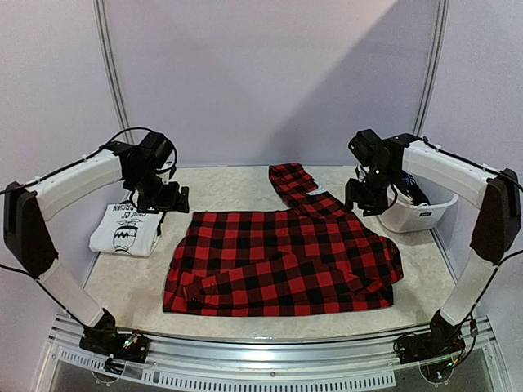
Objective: Fold and stack the mixed laundry pile
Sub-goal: Pick up the 1/3-folded shirt from the center of the board, then fold the 1/3-folded shirt at the center of the board.
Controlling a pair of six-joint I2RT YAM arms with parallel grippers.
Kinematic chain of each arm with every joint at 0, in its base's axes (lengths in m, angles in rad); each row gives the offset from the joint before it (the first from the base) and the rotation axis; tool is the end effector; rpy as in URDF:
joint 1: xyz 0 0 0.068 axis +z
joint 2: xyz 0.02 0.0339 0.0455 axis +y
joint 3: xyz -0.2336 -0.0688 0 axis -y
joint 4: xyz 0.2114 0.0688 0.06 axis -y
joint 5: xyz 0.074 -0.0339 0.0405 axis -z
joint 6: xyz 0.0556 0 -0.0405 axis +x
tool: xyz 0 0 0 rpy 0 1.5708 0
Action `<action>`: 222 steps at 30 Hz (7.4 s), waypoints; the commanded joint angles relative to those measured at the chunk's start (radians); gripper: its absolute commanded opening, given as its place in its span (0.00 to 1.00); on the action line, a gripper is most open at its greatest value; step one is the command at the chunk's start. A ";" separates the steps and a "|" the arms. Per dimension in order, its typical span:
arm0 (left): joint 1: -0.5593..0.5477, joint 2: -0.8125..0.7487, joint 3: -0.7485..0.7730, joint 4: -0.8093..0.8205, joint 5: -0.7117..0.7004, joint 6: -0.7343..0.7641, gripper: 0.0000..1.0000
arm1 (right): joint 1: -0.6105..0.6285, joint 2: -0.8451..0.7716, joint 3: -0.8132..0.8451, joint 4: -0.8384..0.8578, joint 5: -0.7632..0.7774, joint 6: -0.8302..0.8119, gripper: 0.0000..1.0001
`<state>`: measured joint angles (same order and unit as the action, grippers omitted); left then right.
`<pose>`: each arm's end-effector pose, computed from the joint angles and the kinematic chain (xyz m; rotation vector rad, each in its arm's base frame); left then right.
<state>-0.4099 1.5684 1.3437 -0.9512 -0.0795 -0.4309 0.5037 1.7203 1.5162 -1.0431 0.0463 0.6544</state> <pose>0.2665 -0.1110 0.2390 -0.0507 2.7461 -0.1245 0.2773 0.1499 0.2376 0.2244 2.8301 0.1986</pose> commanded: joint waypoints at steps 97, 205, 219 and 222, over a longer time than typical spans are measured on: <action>0.142 0.791 0.618 0.019 0.241 0.200 0.00 | -0.234 0.846 0.832 0.225 -0.297 -0.331 0.00; 0.016 0.032 -0.270 0.102 0.231 0.012 0.51 | -0.023 -0.242 -0.448 0.288 -0.162 -0.040 0.53; 0.028 0.106 -0.329 0.215 0.322 -0.037 0.56 | -0.032 -0.077 -0.454 0.352 -0.260 0.101 0.55; 0.030 0.111 -0.336 0.222 0.330 -0.039 0.55 | -0.034 -0.075 -0.458 0.362 -0.258 0.103 0.55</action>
<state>-0.3836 1.6650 1.0252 -0.7631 0.2264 -0.4576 0.4717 1.6394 1.0706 -0.7021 -0.1982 0.7322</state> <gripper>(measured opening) 0.555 0.554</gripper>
